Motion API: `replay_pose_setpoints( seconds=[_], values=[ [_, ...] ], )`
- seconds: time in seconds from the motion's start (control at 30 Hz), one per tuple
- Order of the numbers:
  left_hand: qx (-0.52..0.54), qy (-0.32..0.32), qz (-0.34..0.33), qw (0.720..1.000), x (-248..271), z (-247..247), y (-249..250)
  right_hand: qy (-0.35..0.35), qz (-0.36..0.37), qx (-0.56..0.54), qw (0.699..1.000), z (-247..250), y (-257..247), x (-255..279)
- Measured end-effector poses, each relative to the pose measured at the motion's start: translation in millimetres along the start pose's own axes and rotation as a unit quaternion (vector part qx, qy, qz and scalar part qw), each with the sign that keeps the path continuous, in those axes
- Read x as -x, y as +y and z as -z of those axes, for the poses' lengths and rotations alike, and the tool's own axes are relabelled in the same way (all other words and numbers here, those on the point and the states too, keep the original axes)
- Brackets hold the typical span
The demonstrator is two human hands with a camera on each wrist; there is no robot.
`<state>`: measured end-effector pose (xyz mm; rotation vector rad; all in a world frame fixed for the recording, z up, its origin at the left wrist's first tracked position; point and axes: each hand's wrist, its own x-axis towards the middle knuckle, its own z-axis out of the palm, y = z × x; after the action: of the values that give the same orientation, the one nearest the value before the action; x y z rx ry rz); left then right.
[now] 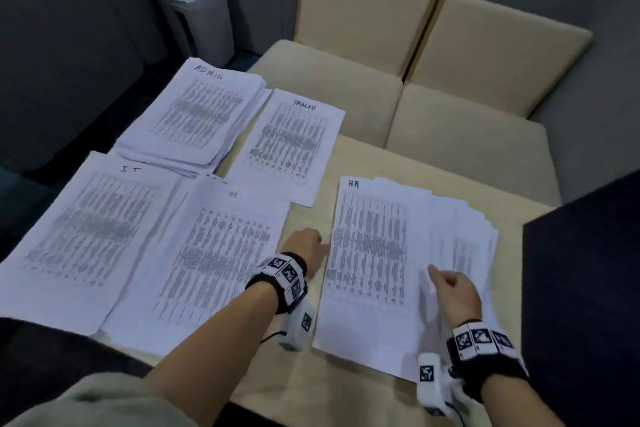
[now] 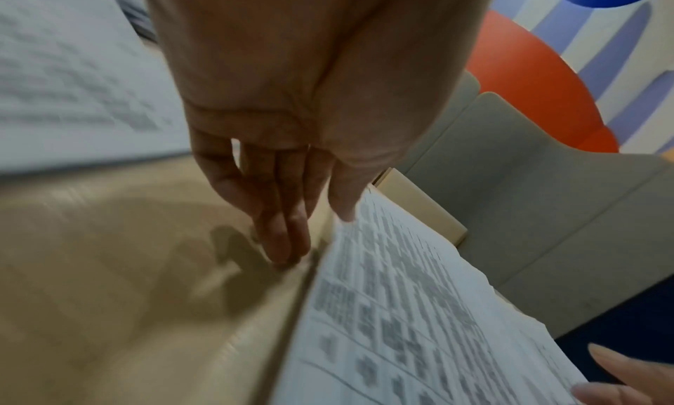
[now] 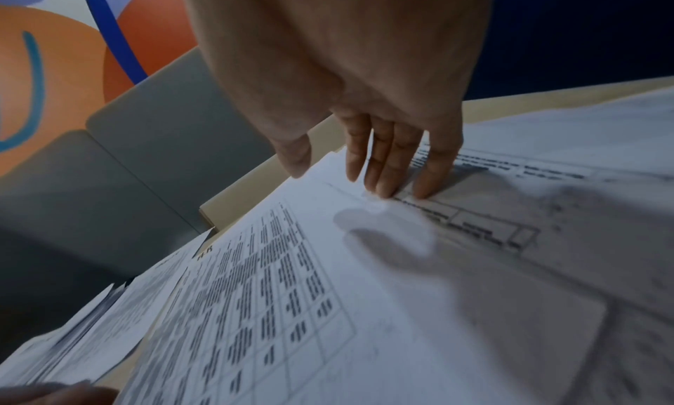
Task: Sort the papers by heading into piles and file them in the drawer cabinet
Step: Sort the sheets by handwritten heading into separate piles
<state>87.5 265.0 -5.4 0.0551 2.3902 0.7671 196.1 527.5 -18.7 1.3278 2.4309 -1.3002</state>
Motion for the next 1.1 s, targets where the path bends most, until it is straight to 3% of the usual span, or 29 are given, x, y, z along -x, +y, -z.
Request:
replay_pose_setpoints(
  seconds=[0.13, 0.23, 0.33, 0.4, 0.57, 0.6, 0.73, 0.77, 0.9, 0.93, 1.03, 1.1],
  values=[
    [-0.042, 0.054, -0.018, 0.997, 3, -21, 21, -0.048, -0.026, -0.061, 0.997, 8, 15, -36],
    [-0.105, 0.064, -0.125, 0.984, 13, -26, 34, -0.089, -0.056, -0.108, 0.989, 15, 19, -46],
    [-0.135, 0.086, -0.242, 0.957, 22, -27, 42, -0.089, -0.039, -0.144, 0.985, 28, 13, -49],
    [-0.103, 0.089, -0.272, 0.953, 22, -29, 44, -0.077, -0.033, -0.174, 0.981, 39, 13, -52],
    [0.01, 0.03, -0.231, 0.972, 18, -39, 51, -0.12, -0.038, -0.228, 0.965, 57, 23, -56],
    [0.008, 0.043, -0.221, 0.974, 16, -42, 52, -0.109, -0.038, -0.235, 0.965, 59, 25, -55],
    [-0.014, 0.19, -0.112, 0.975, 4, -50, 50, -0.082, -0.048, -0.317, 0.944, 65, 26, -47],
    [0.007, 0.19, -0.102, 0.976, 2, -50, 51, -0.08, -0.053, -0.329, 0.94, 65, 25, -47],
    [0.098, -0.022, -0.167, 0.981, 1, -48, 56, -0.087, -0.035, -0.353, 0.931, 64, 15, -42],
    [0.101, -0.036, -0.168, 0.98, 2, -47, 56, -0.098, -0.023, -0.354, 0.93, 63, 12, -42],
    [0.13, 0.058, -0.116, 0.983, 5, -38, 47, -0.143, -0.014, -0.348, 0.926, 58, -5, -33],
    [0.175, 0.064, -0.075, 0.98, 11, -28, 41, -0.165, -0.005, -0.316, 0.934, 45, -13, -29]
  ],
)
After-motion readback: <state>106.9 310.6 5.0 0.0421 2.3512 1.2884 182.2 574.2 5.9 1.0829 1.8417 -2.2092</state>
